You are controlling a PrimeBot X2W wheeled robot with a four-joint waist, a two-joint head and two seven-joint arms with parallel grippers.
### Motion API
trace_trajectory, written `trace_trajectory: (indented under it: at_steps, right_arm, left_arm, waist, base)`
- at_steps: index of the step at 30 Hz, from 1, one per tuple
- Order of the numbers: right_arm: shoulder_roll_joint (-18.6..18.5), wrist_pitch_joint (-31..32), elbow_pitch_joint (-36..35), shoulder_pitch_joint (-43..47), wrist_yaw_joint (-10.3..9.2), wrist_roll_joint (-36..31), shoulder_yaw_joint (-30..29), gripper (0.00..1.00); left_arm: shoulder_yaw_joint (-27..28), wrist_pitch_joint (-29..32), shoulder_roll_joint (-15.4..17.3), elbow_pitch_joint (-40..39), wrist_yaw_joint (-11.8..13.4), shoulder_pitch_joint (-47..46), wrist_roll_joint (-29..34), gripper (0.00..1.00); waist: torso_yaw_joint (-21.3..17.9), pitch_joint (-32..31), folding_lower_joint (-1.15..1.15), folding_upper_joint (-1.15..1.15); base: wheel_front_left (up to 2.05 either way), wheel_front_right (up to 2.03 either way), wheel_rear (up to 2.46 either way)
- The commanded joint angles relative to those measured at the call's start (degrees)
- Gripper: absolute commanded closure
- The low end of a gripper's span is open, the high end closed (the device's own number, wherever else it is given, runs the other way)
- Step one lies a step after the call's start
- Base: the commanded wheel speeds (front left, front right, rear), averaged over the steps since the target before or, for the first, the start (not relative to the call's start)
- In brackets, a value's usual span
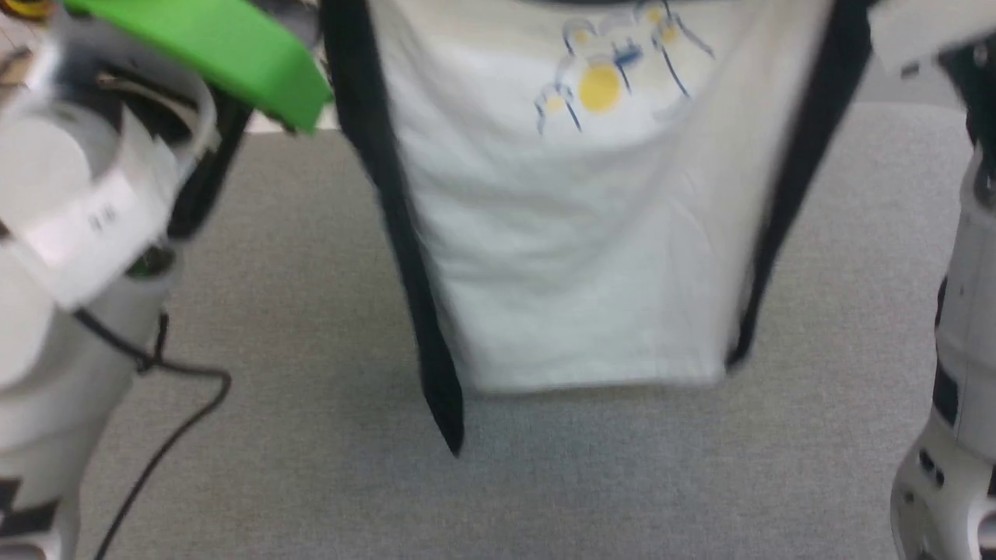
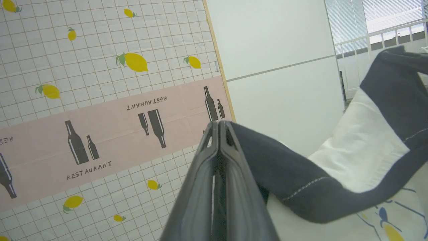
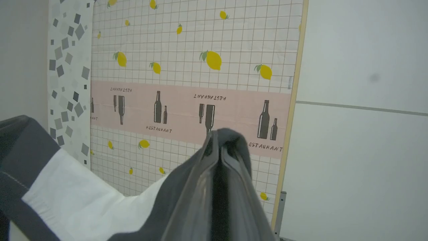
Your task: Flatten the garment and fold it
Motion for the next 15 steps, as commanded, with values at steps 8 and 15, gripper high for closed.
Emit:
trace_trajectory:
  at_steps: [8, 15]
  right_arm:
    - [1.29, -3.29, 13.94, -18.68, -0.08, -3.61, 1.23, 1.00]
    - [1.72, -10.03, 26.40, -31.50, -0.08, -8.58, 1.19, 1.00]
  left_arm:
    - [1.09, -0.75, -0.64, 11.45, -0.68, -17.04, 4.56, 1.00]
    - [-0.01, -5.76, -3.50, 21.81, -1.18, -29.19, 9.34, 1.00]
  waist:
    - [-1.07, 15.13, 0.00, 0.00]
    - [0.23, 24.32, 0.00, 0.00]
  base:
    - [0.00, 0.00, 0.00]
    - [0.00, 0.00, 0.00]
